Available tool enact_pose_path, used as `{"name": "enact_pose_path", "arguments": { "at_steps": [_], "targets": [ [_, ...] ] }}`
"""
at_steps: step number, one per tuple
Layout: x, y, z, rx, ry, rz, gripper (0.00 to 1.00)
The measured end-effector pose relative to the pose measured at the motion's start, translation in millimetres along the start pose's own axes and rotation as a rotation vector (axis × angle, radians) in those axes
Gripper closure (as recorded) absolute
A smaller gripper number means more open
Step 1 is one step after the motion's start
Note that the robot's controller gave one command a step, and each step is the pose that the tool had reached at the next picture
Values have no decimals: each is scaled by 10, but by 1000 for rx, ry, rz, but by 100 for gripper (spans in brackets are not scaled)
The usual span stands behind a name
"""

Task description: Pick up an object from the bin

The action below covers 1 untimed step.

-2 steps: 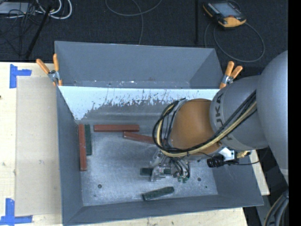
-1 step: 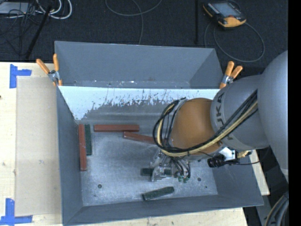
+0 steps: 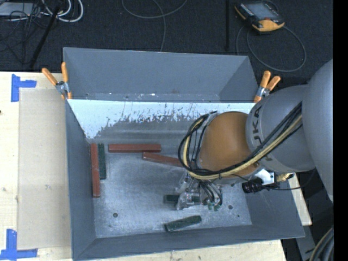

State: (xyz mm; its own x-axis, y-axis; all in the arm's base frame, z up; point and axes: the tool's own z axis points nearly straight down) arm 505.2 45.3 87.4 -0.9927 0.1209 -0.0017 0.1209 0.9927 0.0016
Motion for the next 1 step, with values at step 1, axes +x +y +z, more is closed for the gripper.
{"name": "enact_pose_path", "arguments": {
  "at_steps": [1],
  "targets": [
    [6,-4,-82,1,2,1,100]
  ]
}}
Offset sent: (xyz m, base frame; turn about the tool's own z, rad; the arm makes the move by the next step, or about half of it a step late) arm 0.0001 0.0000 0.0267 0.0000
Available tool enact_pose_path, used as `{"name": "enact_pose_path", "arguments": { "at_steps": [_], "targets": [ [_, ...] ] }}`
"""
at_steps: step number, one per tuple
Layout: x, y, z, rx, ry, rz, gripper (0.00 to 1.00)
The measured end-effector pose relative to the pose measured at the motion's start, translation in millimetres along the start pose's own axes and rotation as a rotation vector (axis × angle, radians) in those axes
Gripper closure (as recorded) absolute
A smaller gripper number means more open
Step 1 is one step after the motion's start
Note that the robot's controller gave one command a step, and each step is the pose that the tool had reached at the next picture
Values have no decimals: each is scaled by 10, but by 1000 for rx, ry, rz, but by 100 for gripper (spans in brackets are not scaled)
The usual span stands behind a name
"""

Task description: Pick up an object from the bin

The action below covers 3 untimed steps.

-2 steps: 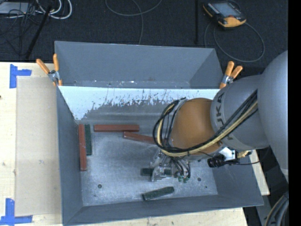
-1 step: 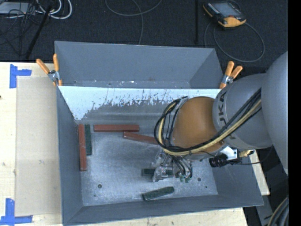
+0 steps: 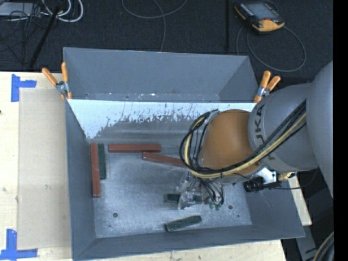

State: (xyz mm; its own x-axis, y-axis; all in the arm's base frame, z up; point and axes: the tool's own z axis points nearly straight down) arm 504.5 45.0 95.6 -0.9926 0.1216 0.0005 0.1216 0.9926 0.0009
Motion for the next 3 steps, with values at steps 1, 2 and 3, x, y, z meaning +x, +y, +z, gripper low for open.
{"name": "enact_pose_path", "arguments": {
  "at_steps": [1,2,3],
  "targets": [
    [-3,0,-60,0,0,0,100],
    [-5,1,-98,0,-1,1,100],
    [2,0,-143,0,2,2,100]
  ]
}}
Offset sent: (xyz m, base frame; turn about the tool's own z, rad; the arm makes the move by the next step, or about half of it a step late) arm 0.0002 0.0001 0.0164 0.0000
